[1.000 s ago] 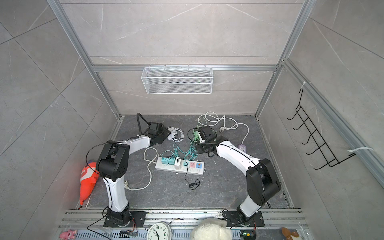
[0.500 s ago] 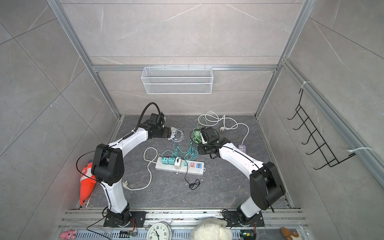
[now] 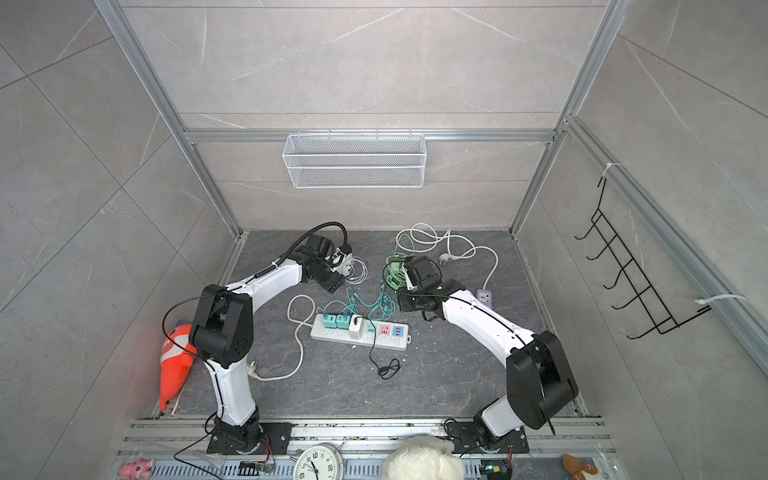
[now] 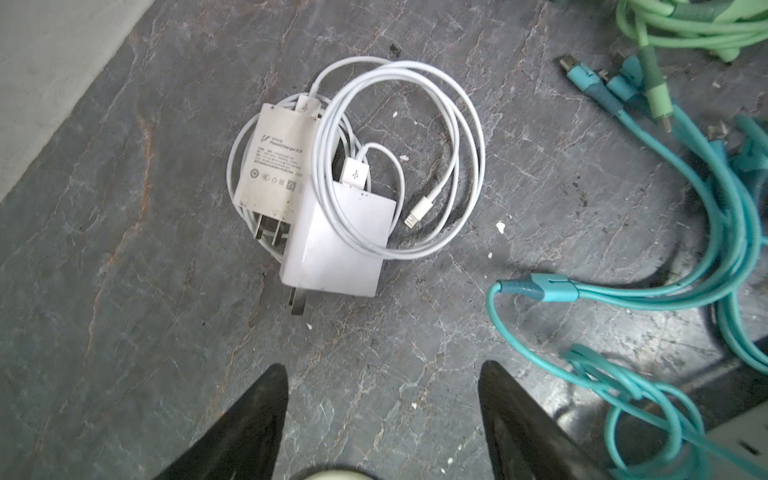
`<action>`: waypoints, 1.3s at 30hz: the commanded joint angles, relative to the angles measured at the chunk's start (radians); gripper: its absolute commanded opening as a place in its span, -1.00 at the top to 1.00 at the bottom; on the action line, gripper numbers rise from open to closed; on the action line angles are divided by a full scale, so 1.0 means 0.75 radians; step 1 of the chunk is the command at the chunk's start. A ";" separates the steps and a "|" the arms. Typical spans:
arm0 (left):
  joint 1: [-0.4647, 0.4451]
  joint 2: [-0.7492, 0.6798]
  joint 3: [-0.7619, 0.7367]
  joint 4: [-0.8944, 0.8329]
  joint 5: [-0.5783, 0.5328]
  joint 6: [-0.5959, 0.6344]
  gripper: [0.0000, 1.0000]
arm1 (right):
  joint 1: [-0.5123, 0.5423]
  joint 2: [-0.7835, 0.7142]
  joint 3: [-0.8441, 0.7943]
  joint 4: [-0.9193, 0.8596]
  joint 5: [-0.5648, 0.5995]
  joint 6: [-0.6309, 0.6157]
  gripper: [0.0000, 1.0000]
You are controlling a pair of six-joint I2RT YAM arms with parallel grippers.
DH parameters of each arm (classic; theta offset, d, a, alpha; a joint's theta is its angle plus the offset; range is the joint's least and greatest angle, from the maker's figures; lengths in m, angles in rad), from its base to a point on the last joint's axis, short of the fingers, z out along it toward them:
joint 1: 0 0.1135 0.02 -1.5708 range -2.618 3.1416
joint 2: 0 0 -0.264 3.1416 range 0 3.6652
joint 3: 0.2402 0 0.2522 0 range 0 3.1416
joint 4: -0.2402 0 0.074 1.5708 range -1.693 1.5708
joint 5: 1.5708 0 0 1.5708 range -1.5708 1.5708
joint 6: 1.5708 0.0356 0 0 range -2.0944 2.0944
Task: Insert the plug
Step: 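Lower the left gripper over the coiled white chargers near the wall, then grasp the square white charger with the left gripper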
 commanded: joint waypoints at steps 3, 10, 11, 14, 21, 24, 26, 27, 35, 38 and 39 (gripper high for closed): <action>0.000 0.088 0.108 -0.035 -0.007 0.192 -0.46 | -0.012 -0.043 -0.033 0.003 0.030 0.023 0.17; 0.000 0.142 0.112 0.013 -0.030 0.245 -0.43 | -0.018 -0.046 -0.039 0.001 0.032 0.023 0.17; 0.001 0.146 0.112 0.016 -0.032 0.249 -0.43 | -0.020 -0.047 -0.038 0.001 0.031 0.022 0.17; 0.000 0.160 0.118 0.022 -0.042 0.272 -0.43 | -0.023 -0.045 -0.036 -0.001 0.030 0.019 0.16; 0.000 0.218 0.148 0.057 -0.137 0.308 -0.40 | -0.025 -0.036 -0.032 0.003 0.022 0.021 0.17; -0.004 0.249 0.167 0.058 -0.188 0.329 -0.38 | -0.025 -0.034 -0.029 0.004 0.018 0.019 0.17; -0.004 0.255 0.161 0.101 -0.219 0.336 -0.38 | -0.027 -0.028 -0.024 0.003 0.016 0.016 0.17; -0.005 0.256 0.154 0.123 -0.225 0.342 -0.38 | -0.026 -0.026 -0.019 0.001 0.017 0.015 0.17; -0.008 0.245 0.129 0.248 -0.245 0.363 -0.39 | -0.029 0.000 0.004 -0.003 0.012 0.013 0.17; -0.006 0.260 0.153 0.208 -0.181 0.364 -0.39 | -0.029 0.003 0.006 -0.003 0.012 0.015 0.17; -0.006 0.269 0.167 0.191 -0.176 0.364 -0.39 | -0.029 0.003 0.004 -0.003 0.012 0.015 0.17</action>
